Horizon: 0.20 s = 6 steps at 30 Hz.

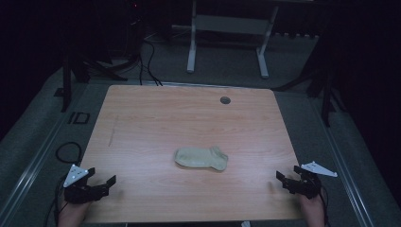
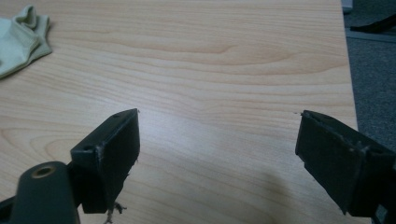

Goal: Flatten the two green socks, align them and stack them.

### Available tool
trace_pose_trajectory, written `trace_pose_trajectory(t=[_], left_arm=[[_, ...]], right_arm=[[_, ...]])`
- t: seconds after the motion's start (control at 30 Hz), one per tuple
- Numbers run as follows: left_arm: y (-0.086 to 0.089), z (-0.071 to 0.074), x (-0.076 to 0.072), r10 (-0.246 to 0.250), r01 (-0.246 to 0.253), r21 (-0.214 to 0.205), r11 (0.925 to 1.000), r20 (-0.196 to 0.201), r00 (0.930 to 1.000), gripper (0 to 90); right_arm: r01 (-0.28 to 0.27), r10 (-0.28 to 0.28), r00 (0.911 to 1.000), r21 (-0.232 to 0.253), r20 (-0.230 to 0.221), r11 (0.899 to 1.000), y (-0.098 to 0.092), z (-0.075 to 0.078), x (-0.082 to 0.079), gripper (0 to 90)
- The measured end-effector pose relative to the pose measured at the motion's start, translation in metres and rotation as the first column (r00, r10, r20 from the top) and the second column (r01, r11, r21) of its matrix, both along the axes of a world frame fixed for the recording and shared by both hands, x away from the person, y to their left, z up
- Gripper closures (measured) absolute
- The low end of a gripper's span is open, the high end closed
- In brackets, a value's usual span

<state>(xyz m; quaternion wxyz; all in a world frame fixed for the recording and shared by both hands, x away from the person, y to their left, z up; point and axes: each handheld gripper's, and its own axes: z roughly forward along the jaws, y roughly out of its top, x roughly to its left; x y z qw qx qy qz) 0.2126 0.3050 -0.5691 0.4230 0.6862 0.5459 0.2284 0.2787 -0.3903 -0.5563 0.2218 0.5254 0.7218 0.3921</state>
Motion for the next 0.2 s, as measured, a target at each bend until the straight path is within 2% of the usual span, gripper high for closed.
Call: trace_pose_trajectory(t=[0.2], left_arm=[[0.0007,0.0006,-0.0002,0.007,-0.007,-0.008,0.9999,0.010,0.9999,8.5]], right_arm=[[0.003,-0.003,1.0000,0.003,0.001,1.000,-0.0007,0.0003,0.0000,13.7]])
